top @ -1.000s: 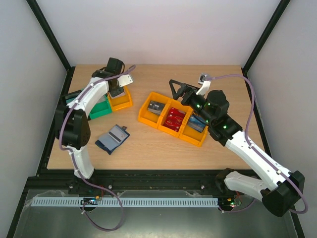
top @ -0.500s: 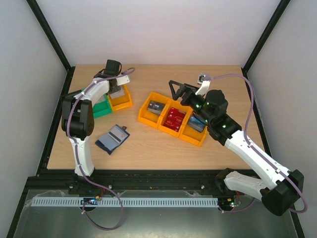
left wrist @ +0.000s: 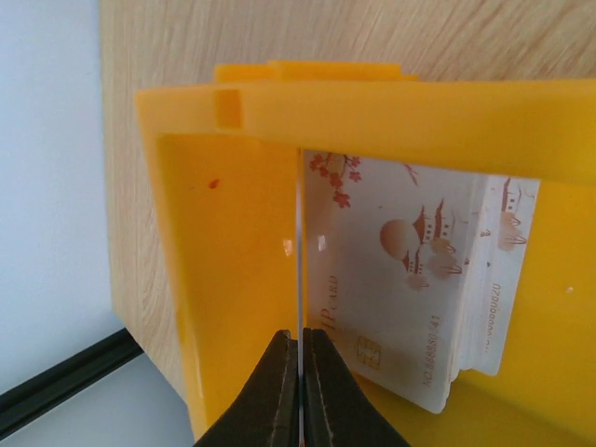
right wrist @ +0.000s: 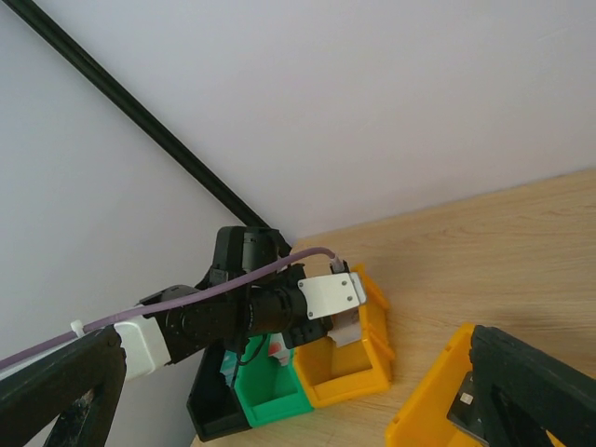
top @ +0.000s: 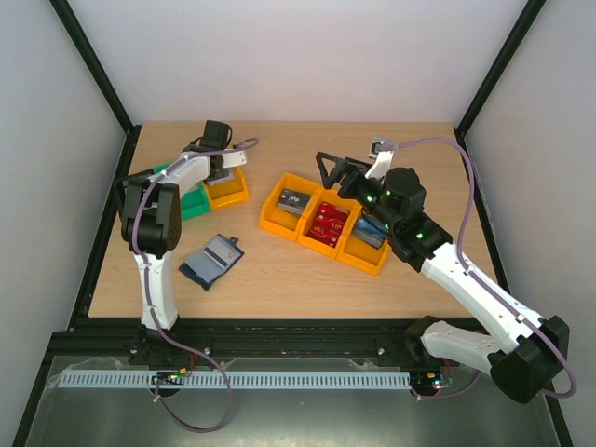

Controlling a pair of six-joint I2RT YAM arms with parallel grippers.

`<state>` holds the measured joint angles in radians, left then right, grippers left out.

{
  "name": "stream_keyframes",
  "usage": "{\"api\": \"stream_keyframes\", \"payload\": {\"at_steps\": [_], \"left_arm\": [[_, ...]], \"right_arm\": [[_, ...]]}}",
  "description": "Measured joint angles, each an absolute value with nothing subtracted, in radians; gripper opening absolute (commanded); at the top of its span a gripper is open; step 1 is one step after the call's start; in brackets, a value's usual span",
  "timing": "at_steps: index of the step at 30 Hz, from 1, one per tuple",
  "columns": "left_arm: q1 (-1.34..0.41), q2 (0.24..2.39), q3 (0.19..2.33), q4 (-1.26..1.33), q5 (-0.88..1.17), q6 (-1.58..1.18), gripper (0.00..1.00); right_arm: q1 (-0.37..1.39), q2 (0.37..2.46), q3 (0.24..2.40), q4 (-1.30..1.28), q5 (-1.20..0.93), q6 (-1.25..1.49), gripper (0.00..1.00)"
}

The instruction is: Take the credit cards out of the card holder

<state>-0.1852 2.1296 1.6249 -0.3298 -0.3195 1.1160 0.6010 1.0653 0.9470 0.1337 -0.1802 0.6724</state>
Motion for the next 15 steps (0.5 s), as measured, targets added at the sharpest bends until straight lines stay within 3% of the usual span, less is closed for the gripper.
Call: {"api": "stream_keyframes", "payload": {"at_steps": [11, 12, 15], "left_arm": [[-0.184, 2.130, 1.569, -0.218, -0.340, 1.168, 0.03], [-0.185, 2.130, 1.569, -0.214, -0.342, 1.171, 0.07], [-0.184, 2.130, 1.569, -0.204, -0.343, 1.182, 0.33]], "right_arm": [[0.598, 1.068, 0.952, 0.131, -0.185, 0.669, 0.99], [0.598, 1.068, 0.952, 0.130, -0.185, 0.669, 0.99], [0.597, 1.068, 0.952, 0.130, -0.186, 0.669, 0.99]]}}
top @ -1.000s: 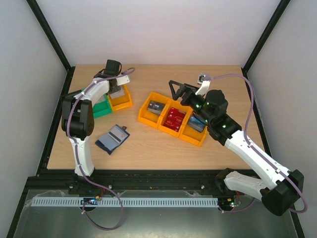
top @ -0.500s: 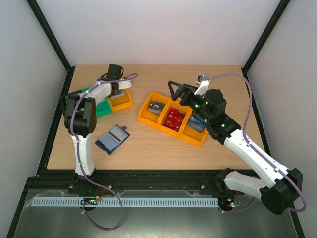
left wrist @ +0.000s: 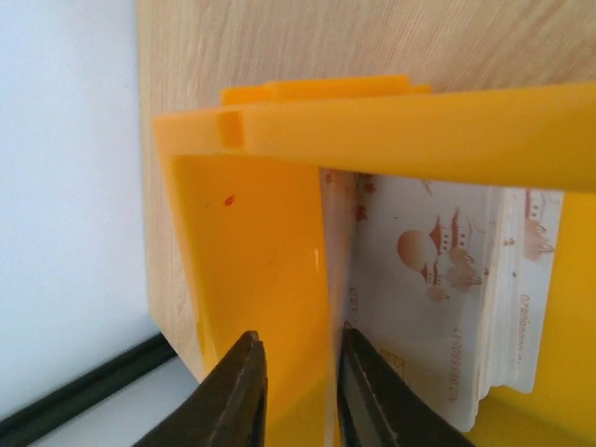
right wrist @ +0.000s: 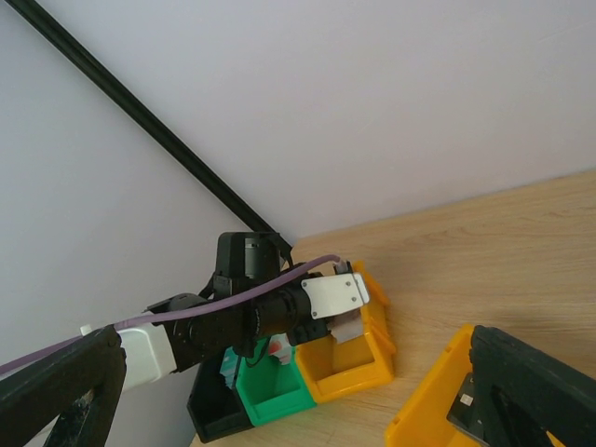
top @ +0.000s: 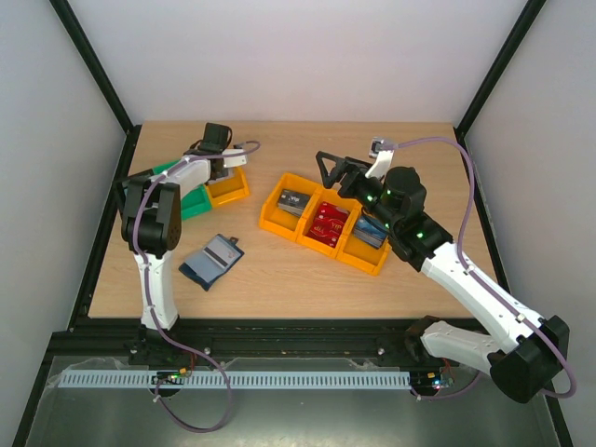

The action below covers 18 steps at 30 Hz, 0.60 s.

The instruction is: Take the credit cards out of the card holder

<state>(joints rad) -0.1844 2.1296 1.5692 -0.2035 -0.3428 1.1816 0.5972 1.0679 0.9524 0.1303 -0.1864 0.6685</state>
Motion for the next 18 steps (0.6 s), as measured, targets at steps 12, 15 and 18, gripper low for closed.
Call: {"api": "stream_keyframes", "payload": {"at_steps": [12, 15, 18], "left_arm": [[-0.174, 2.087, 1.581, -0.262, -0.279, 1.137, 0.73], [-0.173, 2.055, 1.608, -0.296, -0.237, 1.112, 0.79], [-0.173, 2.007, 1.627, -0.331, -0.188, 1.068, 0.81]], "right_arm": [[0.597, 1.065, 0.952, 0.130, -0.196, 0.662, 0.99], [0.597, 1.064, 0.952, 0.130, -0.203, 0.662, 0.99], [0.597, 1.060, 0.952, 0.131, -0.205, 0.662, 0.99]]}}
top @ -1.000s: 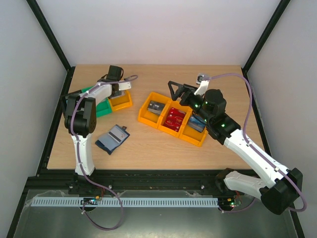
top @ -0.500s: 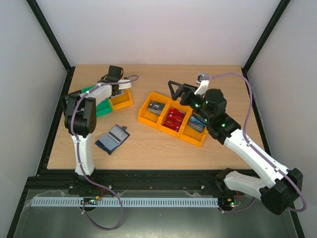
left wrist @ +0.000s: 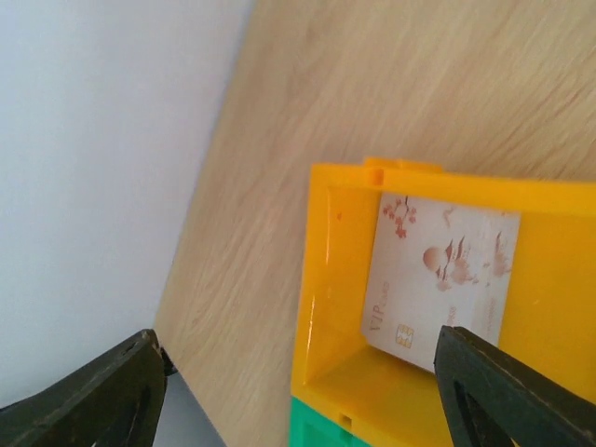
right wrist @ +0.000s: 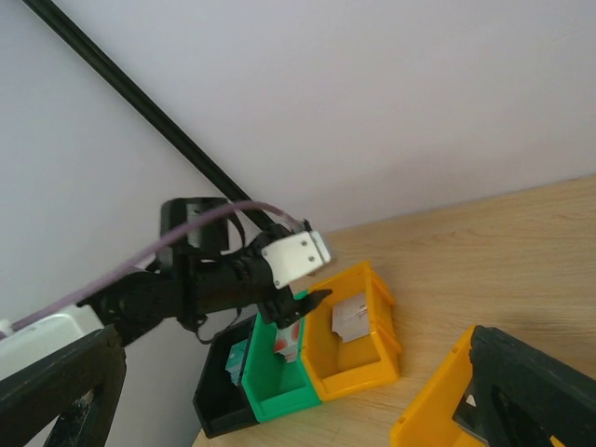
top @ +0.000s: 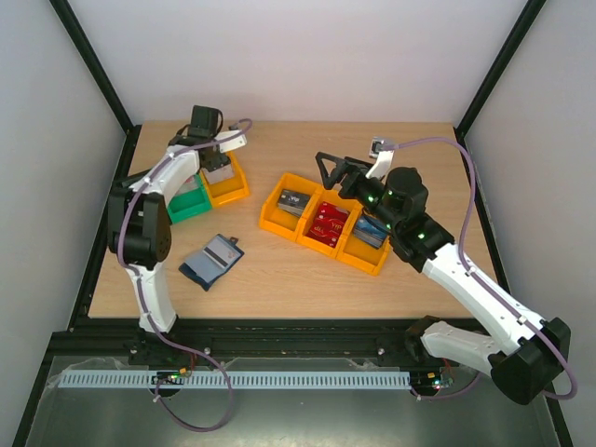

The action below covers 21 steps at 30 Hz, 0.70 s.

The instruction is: Take the credit cards out of the card holder

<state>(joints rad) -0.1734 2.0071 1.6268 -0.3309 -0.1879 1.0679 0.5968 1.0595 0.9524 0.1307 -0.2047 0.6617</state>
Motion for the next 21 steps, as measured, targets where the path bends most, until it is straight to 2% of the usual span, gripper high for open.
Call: {"api": "stream_keyframes", "payload": {"at_steps": [6, 8, 10, 12, 15, 21], "left_arm": [[-0.173, 1.854, 1.686, -0.483, -0.009, 0.804, 0.85], [-0.173, 1.760, 1.687, -0.554, 0.057, 0.698, 0.85], [-0.171, 1.641, 1.659, -0.622, 0.125, 0.604, 0.90], [-0.158, 1.517, 1.586, -0.681, 0.187, 0.549, 0.98], [-0.098, 1.354, 1.417, -0.810, 0.258, 0.521, 0.99], [0.084, 1.338, 1.094, -0.972, 0.311, 0.561, 1.00]], "right_arm": [[0.597, 1.050, 0.952, 0.124, -0.231, 0.657, 0.99], [0.597, 1.052, 0.952, 0.124, -0.266, 0.656, 0.95], [0.597, 1.066, 0.952, 0.129, -0.330, 0.654, 0.90], [0.604, 1.107, 0.957, 0.138, -0.404, 0.654, 0.86], [0.659, 1.219, 0.990, 0.104, -0.459, 0.636, 0.83], [0.823, 1.459, 1.076, -0.006, -0.472, 0.577, 0.78]]}}
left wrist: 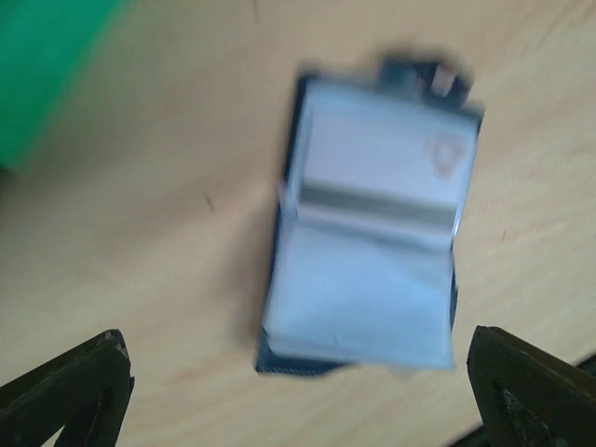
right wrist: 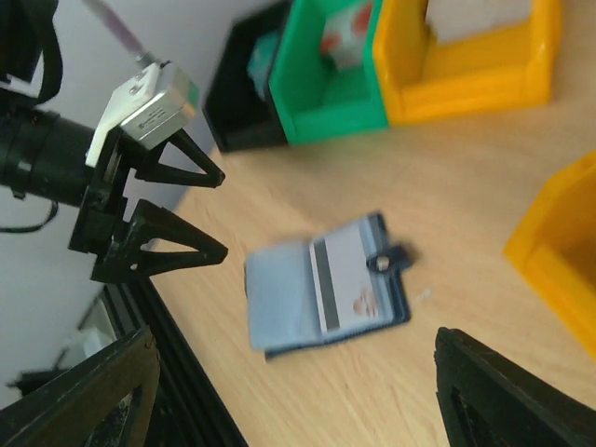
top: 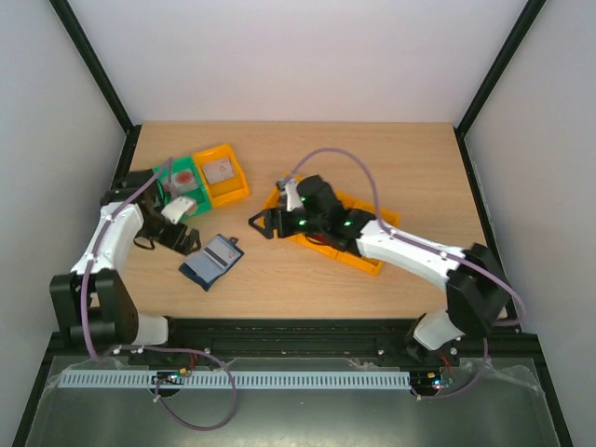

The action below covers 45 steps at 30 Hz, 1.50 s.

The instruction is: Take the credit cards out of the card holder

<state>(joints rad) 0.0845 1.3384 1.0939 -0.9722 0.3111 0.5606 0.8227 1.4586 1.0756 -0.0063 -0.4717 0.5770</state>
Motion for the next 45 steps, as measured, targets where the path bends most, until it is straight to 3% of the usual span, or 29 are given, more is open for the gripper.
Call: {"api": "stream_keyframes", "payload": {"at_steps": [6, 12, 21, 24, 28, 34, 40, 45], "left_arm": [[0.140, 1.428, 0.878, -0.949, 0.330, 0.569, 0.99], [0.139, 1.505, 0.817, -0.856, 0.342, 0.578, 0.98], [0.150, 1.529, 0.795, -0.799, 0.416, 0.628, 0.90], [0.150, 1.542, 0.800, -0.796, 0.451, 0.650, 0.80], [0.150, 1.563, 0.802, -0.794, 0.474, 0.666, 0.58], [0.151, 1.599, 0.815, -0.784, 0.463, 0.674, 0.03], [0.149, 1.575, 0.830, -0.800, 0.492, 0.670, 0.02], [0.109, 1.451, 0.847, -0.801, 0.471, 0.673, 0.02]], "right_arm": [[0.922, 1.688, 1.151, -0.078, -0.472, 0.564, 0.75], [0.985, 1.939, 1.344, -0.190, -0.469, 0.545, 0.72], [1.002, 2.093, 1.471, -0.242, -0.505, 0.558, 0.73], [1.001, 2.144, 1.500, -0.239, -0.533, 0.574, 0.73], [0.998, 2.191, 1.550, -0.233, -0.567, 0.598, 0.72], [0.976, 2.214, 1.576, -0.214, -0.616, 0.644, 0.70], [0.961, 2.203, 1.548, -0.173, -0.645, 0.648, 0.73], [0.928, 2.054, 1.435, -0.178, -0.645, 0.558, 0.80]]}}
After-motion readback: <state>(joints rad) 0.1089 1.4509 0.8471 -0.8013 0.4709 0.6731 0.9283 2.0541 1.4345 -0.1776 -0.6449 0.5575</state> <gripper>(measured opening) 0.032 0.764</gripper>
